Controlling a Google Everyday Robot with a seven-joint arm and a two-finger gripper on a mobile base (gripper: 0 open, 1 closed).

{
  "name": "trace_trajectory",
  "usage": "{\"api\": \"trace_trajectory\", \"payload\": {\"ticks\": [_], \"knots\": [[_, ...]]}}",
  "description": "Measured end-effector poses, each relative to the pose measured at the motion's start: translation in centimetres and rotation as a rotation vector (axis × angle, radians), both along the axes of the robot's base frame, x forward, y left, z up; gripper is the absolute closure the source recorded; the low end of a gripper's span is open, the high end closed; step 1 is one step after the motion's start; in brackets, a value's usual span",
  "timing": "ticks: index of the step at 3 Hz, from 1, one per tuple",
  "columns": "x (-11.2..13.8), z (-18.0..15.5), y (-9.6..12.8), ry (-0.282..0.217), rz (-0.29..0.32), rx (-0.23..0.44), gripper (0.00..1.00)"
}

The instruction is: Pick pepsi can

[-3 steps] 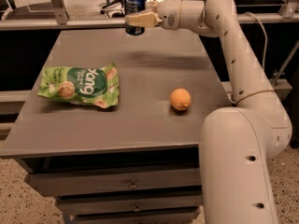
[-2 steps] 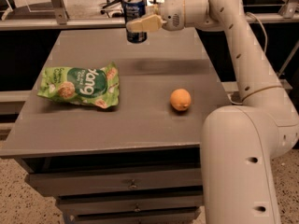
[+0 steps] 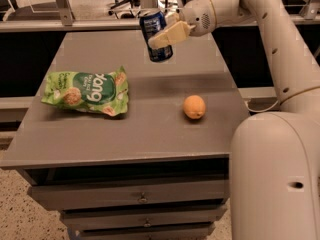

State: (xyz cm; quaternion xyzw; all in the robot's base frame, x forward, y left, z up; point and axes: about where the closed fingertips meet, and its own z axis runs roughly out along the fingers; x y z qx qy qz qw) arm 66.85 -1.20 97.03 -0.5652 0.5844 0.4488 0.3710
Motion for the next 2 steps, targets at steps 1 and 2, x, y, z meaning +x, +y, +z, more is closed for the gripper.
{"api": "trace_trajectory", "payload": {"ticks": [1, 2], "knots": [[-0.51, 0.08, -0.95, -0.058, -0.071, 0.033, 1.00], [-0.80, -0.34, -0.80, -0.131, -0.147, 0.077, 1.00]]}}
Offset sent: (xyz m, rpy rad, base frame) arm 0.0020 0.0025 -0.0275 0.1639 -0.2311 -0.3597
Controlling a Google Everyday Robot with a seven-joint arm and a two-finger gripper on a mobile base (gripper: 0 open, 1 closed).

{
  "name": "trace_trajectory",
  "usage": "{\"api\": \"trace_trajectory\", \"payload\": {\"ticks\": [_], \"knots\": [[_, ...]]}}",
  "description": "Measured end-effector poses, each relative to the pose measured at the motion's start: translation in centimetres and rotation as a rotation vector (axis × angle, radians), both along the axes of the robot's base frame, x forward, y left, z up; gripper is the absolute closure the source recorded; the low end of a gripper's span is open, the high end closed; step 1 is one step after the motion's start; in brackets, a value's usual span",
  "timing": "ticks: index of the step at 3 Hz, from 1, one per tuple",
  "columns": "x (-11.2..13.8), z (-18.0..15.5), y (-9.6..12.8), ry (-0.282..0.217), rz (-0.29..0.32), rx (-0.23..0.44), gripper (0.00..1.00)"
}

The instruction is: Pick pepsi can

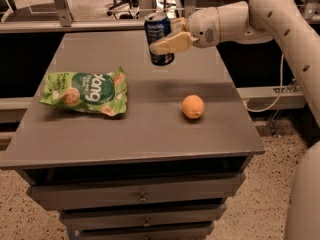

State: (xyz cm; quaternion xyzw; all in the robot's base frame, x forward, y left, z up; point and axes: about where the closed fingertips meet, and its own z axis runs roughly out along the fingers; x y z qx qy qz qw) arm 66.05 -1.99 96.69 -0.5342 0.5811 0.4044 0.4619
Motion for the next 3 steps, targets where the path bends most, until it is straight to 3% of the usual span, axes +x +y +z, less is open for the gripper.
{"api": "trace_trajectory", "payload": {"ticks": [1, 2, 3], "knots": [[0.7, -1.4, 1.2, -0.034, -0.072, 0.051, 1.00], [1.4, -1.9, 2.1, -0.063, -0.087, 0.098, 1.00], [1.5, -1.8, 2.3, -0.069, -0.088, 0.101, 1.00]]}}
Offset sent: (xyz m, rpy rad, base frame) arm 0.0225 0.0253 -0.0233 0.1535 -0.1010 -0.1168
